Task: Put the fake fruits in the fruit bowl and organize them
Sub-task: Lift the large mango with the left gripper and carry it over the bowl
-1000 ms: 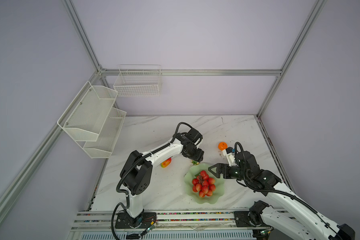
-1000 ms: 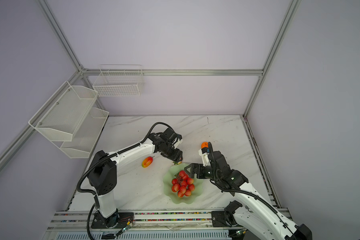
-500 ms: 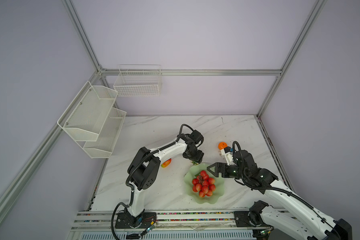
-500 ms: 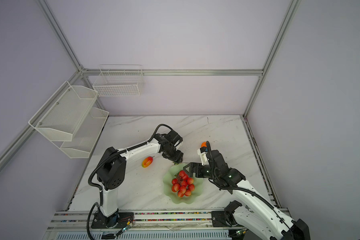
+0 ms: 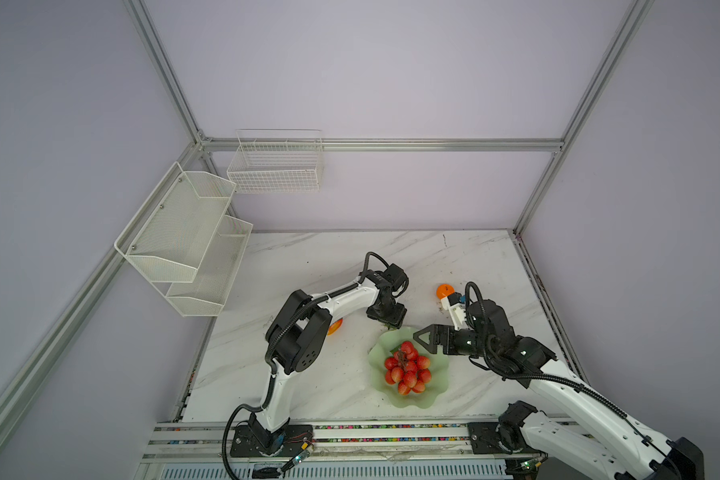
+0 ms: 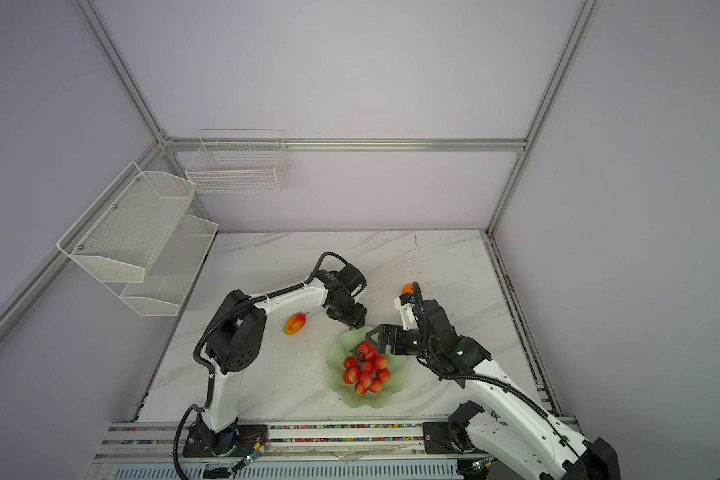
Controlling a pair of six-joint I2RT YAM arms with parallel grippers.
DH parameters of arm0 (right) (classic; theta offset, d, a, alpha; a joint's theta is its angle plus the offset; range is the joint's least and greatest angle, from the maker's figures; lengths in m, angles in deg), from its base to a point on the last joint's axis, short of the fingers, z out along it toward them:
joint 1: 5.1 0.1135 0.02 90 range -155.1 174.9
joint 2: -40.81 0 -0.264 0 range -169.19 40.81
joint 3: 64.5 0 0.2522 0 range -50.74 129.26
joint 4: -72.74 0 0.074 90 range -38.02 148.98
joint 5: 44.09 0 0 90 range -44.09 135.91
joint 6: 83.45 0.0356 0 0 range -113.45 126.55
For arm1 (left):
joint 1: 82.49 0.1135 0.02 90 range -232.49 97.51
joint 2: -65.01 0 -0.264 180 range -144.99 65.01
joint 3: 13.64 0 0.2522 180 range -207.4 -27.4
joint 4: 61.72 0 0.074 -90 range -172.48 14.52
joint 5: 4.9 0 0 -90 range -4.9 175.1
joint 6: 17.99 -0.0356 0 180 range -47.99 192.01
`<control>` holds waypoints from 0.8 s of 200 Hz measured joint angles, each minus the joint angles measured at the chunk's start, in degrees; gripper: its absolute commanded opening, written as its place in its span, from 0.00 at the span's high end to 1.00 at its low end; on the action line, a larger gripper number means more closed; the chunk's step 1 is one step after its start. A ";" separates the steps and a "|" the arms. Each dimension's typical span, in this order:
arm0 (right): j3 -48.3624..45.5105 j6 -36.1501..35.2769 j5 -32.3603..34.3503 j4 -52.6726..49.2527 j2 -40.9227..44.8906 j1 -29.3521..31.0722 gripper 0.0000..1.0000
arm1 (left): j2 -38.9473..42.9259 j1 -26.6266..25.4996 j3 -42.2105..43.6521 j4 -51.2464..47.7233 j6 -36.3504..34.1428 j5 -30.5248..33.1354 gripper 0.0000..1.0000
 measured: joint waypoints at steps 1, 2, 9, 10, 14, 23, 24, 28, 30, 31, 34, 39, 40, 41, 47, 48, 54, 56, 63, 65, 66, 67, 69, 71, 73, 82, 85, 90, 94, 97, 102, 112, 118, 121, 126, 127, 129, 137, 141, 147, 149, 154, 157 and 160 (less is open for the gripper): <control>0.00 0.00 0.00 0.00 0.00 0.00 0.03 | 0.00 0.00 0.00 0.04 0.00 0.02 0.33; 0.00 0.00 0.00 0.00 0.00 0.00 0.03 | 0.00 0.00 0.00 0.09 0.00 0.04 0.33; 0.00 0.00 0.00 0.00 0.00 0.00 0.03 | 0.00 0.00 0.00 0.37 0.00 0.31 0.33; 0.00 0.00 0.00 0.00 0.00 0.00 0.03 | 0.00 0.00 0.00 0.39 0.00 0.33 0.33; 0.00 0.00 0.00 0.00 0.00 0.00 0.03 | 0.00 0.00 0.00 0.55 0.00 0.39 0.34; 0.00 0.02 0.00 0.00 -0.04 0.00 0.03 | -0.02 0.00 0.00 0.96 0.00 0.72 0.36; 0.00 0.02 0.00 0.00 -0.04 0.00 0.03 | -0.02 0.00 0.00 0.98 0.02 0.76 0.36; 0.00 0.02 0.00 0.00 -0.11 0.00 0.03 | -0.02 0.00 0.00 1.25 0.07 0.81 0.38; 0.00 0.02 0.00 0.00 -0.13 0.00 0.03 | -0.02 0.00 0.00 1.40 -0.02 0.90 0.39; 0.00 0.02 0.00 0.00 -0.15 0.00 0.03 | -0.02 0.00 0.00 1.42 0.00 0.96 0.39; 0.00 0.00 0.00 0.00 -0.20 0.00 0.03 | -0.02 0.00 0.00 1.68 0.07 1.01 0.41; 0.00 0.02 0.00 0.02 -0.31 0.00 0.03 | -0.02 0.00 0.00 2.05 0.07 1.20 0.42; 0.00 0.02 0.00 0.02 -0.31 0.00 0.03 | -0.02 0.00 0.00 2.19 0.04 1.22 0.42; 0.00 0.02 0.00 0.00 -0.33 0.00 0.03 | -0.02 0.00 0.00 2.21 0.09 1.22 0.43; 0.00 0.02 0.00 -0.02 -0.39 0.00 0.03 | -0.02 0.07 0.00 2.71 0.13 1.38 0.45; 0.00 0.02 0.00 -0.02 -0.42 0.00 0.03 | -0.02 0.09 0.00 2.78 0.11 1.40 0.45; 0.00 0.00 0.00 0.00 -0.42 0.00 0.03 | -0.02 0.15 0.00 3.21 0.11 1.44 0.47; 0.00 0.00 0.00 -0.02 -0.42 0.00 0.03 | -0.02 0.20 0.00 3.37 0.15 1.46 0.47; 0.00 0.00 0.00 0.00 -0.42 0.00 0.03 | -0.02 0.35 0.00 3.72 0.20 1.57 0.48; 0.00 0.02 0.00 0.00 -0.42 0.00 0.03 | -0.02 0.39 0.00 3.80 0.20 1.62 0.48; 0.00 0.00 0.00 0.00 -0.42 0.00 0.03 | -0.02 0.42 0.00 3.85 0.22 1.64 0.49; 0.00 0.00 0.00 0.00 -0.42 0.00 0.03 | -0.02 0.46 0.00 3.93 0.20 1.70 0.49; 0.00 0.00 0.00 0.00 -0.42 0.00 0.03 | -0.02 0.50 0.00 4.00 0.22 1.77 0.49; 0.00 0.00 0.00 0.00 -0.42 0.00 0.03 | -0.02 0.59 0.00 4.15 0.22 1.79 0.49; 0.00 0.02 0.00 -0.02 -0.42 0.00 0.03 | 0.00 0.68 0.00 4.31 0.20 1.81 0.50; 0.00 0.00 0.02 0.00 -0.37 0.00 0.03 | 0.09 1.01 0.00 4.79 0.17 2.14 0.50; 0.00 0.02 0.02 -0.02 -0.35 0.00 0.03 | 0.11 1.09 0.00 4.87 0.17 2.23 0.51; 0.00 0.02 0.02 -0.02 -0.33 0.00 0.03 | 0.33 1.36 0.00 5.01 0.04 2.40 0.51; 0.00 0.02 0.02 0.00 -0.31 0.00 0.03 | 0.61 1.51 0.00 5.01 0.00 2.49 0.51; 0.00 0.02 0.02 0.00 -0.28 0.00 0.03 | 0.79 1.64 0.00 5.05 -0.02 2.71 0.51; 0.00 0.00 0.00 0.00 -0.24 0.00 0.03 | 1.33 1.88 0.04 5.09 -0.11 2.93 0.52; 0.00 0.00 -0.04 -0.02 -0.13 0.00 0.03 | 2.93 2.29 0.31 5.16 -0.35 3.50 0.52; 0.00 -0.02 -0.07 -0.04 -0.02 0.00 0.03 | 4.35 2.47 0.70 5.22 -0.63 3.72 0.52; 0.00 -0.11 -0.09 -0.09 0.15 0.00 0.03 | 5.27 2.58 1.01 5.20 -0.81 3.74 0.52; 0.00 -0.26 -0.09 -0.28 0.37 0.00 0.03 | 6.91 2.71 1.60 5.16 -1.14 3.89 0.52; 0.00 -0.26 -0.11 -0.28 0.44 0.00 0.03 | 7.19 2.73 1.68 5.11 -1.18 3.89 0.52; 0.00 -0.33 -0.09 -0.31 0.57 0.00 0.03 | 7.96 2.82 1.97 5.05 -1.36 3.96 0.52; 0.00 -0.74 -0.07 -0.81 1.27 0.00 0.03 | 11.19 3.04 3.15 4.68 -1.79 4.11 0.52; 0.00 -0.96 -0.09 -1.09 1.66 0.00 0.03 | 12.87 3.10 3.72 4.31 -1.95 4.15 0.52; 0.00 -1.27 -0.11 -1.64 2.34 0.00 0.03 | 15.78 3.17 4.74 3.72 -2.27 4.15 0.52; 0.00 -1.33 -0.13 -1.75 2.58 0.00 0.03 | 16.70 3.17 5.14 3.61 -2.47 4.20 0.52; 0.00 -1.53 -0.17 -2.10 3.17 0.00 0.03 | 19.17 3.17 6.12 3.04 -2.80 4.11 0.52; -0.02 -1.55 -0.24 -2.23 3.50 0.00 0.03 | 20.55 3.15 6.71 2.64 -3.02 4.07 0.52; -0.07 -1.60 -0.35 -2.34 3.91 0.00 0.03 | 21.94 3.13 7.23 2.10 -3.10 3.93 0.52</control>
